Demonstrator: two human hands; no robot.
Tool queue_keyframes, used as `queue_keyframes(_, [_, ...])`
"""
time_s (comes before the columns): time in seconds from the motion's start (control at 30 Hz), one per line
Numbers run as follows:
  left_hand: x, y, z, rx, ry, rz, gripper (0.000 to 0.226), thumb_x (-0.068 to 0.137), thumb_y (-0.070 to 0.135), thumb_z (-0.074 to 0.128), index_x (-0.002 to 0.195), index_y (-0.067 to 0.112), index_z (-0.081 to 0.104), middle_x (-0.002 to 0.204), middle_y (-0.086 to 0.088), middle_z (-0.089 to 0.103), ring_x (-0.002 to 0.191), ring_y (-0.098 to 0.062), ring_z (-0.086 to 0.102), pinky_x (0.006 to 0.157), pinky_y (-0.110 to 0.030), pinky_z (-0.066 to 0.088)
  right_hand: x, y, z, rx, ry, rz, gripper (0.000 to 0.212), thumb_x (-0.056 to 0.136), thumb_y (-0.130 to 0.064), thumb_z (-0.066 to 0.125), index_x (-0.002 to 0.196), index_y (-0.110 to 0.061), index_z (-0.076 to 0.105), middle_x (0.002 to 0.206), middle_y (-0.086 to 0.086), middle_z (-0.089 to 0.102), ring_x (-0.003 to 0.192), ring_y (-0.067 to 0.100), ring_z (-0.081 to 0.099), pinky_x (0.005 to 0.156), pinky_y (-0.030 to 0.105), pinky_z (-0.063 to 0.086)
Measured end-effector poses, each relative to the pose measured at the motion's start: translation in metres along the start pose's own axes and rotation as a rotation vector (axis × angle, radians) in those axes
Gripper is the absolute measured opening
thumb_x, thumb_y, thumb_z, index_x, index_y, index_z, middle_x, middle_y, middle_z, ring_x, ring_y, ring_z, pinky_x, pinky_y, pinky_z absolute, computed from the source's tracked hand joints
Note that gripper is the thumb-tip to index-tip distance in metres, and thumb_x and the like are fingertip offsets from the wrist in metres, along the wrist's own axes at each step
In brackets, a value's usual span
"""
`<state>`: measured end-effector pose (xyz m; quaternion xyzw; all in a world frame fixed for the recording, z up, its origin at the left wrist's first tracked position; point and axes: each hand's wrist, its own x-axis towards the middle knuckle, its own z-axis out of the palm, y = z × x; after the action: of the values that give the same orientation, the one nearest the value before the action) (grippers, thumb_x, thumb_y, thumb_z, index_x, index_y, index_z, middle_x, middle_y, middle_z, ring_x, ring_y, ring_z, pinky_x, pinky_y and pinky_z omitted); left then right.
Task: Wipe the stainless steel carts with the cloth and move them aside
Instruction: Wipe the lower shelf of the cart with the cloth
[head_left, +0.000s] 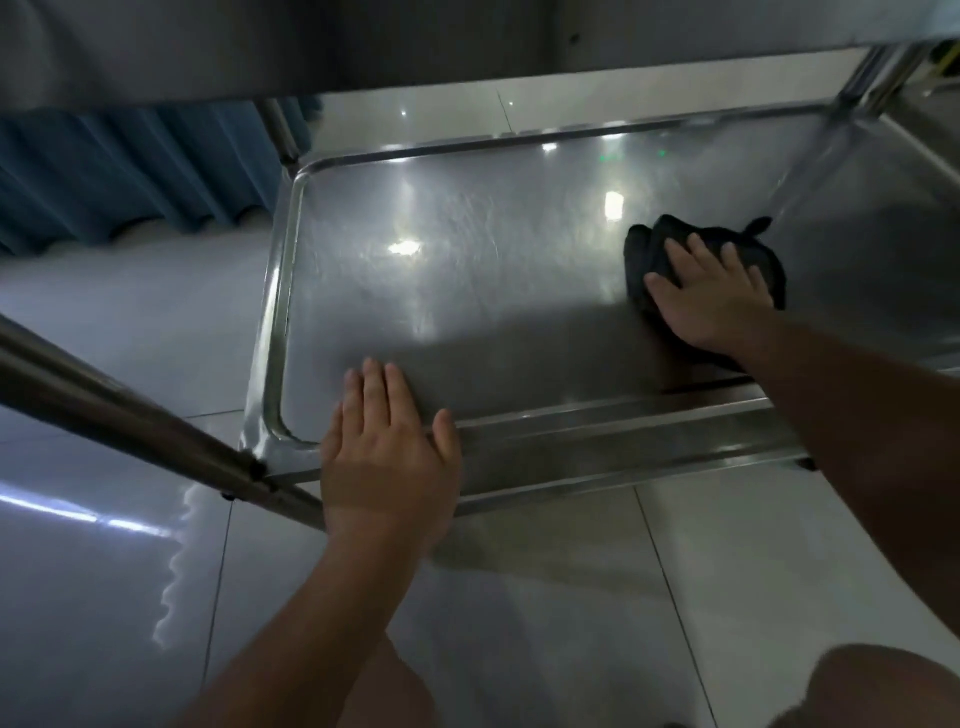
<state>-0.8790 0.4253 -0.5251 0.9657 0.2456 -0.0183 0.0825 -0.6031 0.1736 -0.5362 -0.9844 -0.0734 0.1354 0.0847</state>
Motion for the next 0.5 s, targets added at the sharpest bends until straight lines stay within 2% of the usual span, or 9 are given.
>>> queue_keyframes(0.2, [0.001, 0.001, 0.006, 0.006, 0.026, -0.004, 0.075, 0.108, 0.053, 0.018, 0.169, 0.009, 0.011, 0.177, -0.011, 0.008, 0.164, -0.024, 0.003, 0.132, -0.040, 0.003, -0.015, -0.022, 0.007, -0.027, 0.010, -0.201, 0.083, 0.090, -0.072, 0.017, 0.165, -0.038, 0.012, 0.175, -0.010, 0.004, 0.161, 0.026, 0.000, 0.128, 0.052, 0.002])
queue_keyframes(0.3, [0.004, -0.001, 0.015, 0.029, 0.075, -0.014, 0.075, 0.107, 0.054, 0.012, 0.169, 0.011, 0.016, 0.176, -0.010, 0.014, 0.163, -0.024, 0.008, 0.132, -0.042, 0.008, -0.030, -0.026, 0.014, -0.066, 0.012, -0.471, 0.083, 0.090, -0.075, 0.019, 0.165, -0.039, 0.015, 0.174, -0.011, 0.007, 0.161, 0.024, 0.004, 0.128, 0.049, 0.005])
queue_keyframes(0.4, [0.003, -0.002, 0.018, 0.039, 0.157, -0.016, 0.081, 0.102, 0.058, 0.015, 0.165, 0.009, 0.031, 0.171, -0.013, 0.030, 0.160, -0.027, 0.023, 0.128, -0.046, 0.018, -0.044, -0.008, 0.008, -0.108, -0.077, -0.754, 0.084, 0.085, -0.088, 0.015, 0.161, -0.054, 0.009, 0.171, -0.023, -0.001, 0.160, 0.011, -0.005, 0.126, 0.035, -0.001])
queue_keyframes(0.5, [0.001, -0.001, 0.019, 0.035, 0.180, -0.017, 0.081, 0.101, 0.058, 0.017, 0.163, 0.009, 0.037, 0.169, -0.013, 0.035, 0.159, -0.027, 0.026, 0.128, -0.048, 0.023, -0.053, 0.008, 0.001, -0.150, -0.094, -0.768, 0.071, 0.076, -0.099, 0.001, 0.144, -0.078, -0.003, 0.168, -0.021, -0.015, 0.158, 0.012, -0.018, 0.126, 0.036, -0.009])
